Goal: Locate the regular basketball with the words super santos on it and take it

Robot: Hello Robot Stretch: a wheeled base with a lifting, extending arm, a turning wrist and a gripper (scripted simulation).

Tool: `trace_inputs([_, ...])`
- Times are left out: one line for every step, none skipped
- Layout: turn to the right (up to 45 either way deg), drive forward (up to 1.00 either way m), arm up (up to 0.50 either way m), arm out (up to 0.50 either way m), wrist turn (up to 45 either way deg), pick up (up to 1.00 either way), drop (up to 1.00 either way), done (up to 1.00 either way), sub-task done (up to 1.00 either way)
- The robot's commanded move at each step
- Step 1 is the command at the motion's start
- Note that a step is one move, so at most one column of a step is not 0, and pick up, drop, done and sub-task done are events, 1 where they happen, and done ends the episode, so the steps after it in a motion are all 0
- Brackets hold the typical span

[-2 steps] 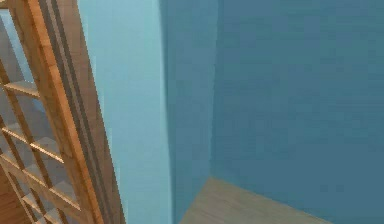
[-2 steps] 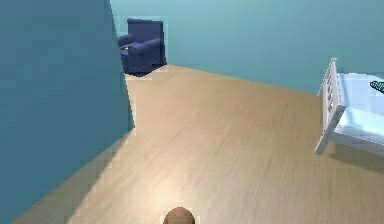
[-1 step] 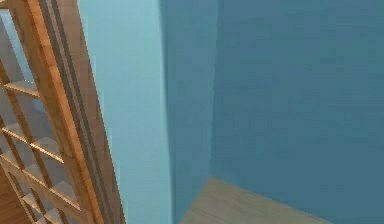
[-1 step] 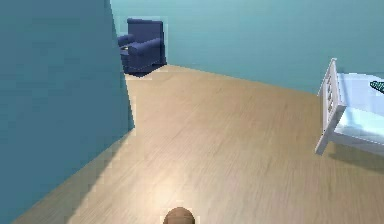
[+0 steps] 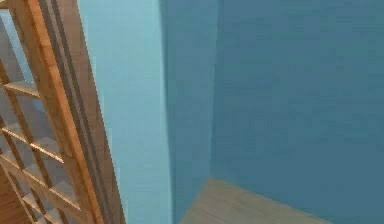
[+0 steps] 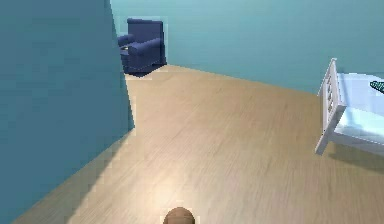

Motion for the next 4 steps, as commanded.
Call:
trace_inputs([0.0,0.0,0.0,0.0,45.0,0.0,0.0,0.0,0.0])
trace_inputs([0.0,0.0,0.0,0.0,45.0,0.0,0.0,0.0,0.0])
trace_inputs([0.0,0.0,0.0,0.0,45.0,0.0,0.0,0.0,0.0])
trace_inputs([0.0,0.0,0.0,0.0,30.0,0.0,0.0,0.0,0.0])
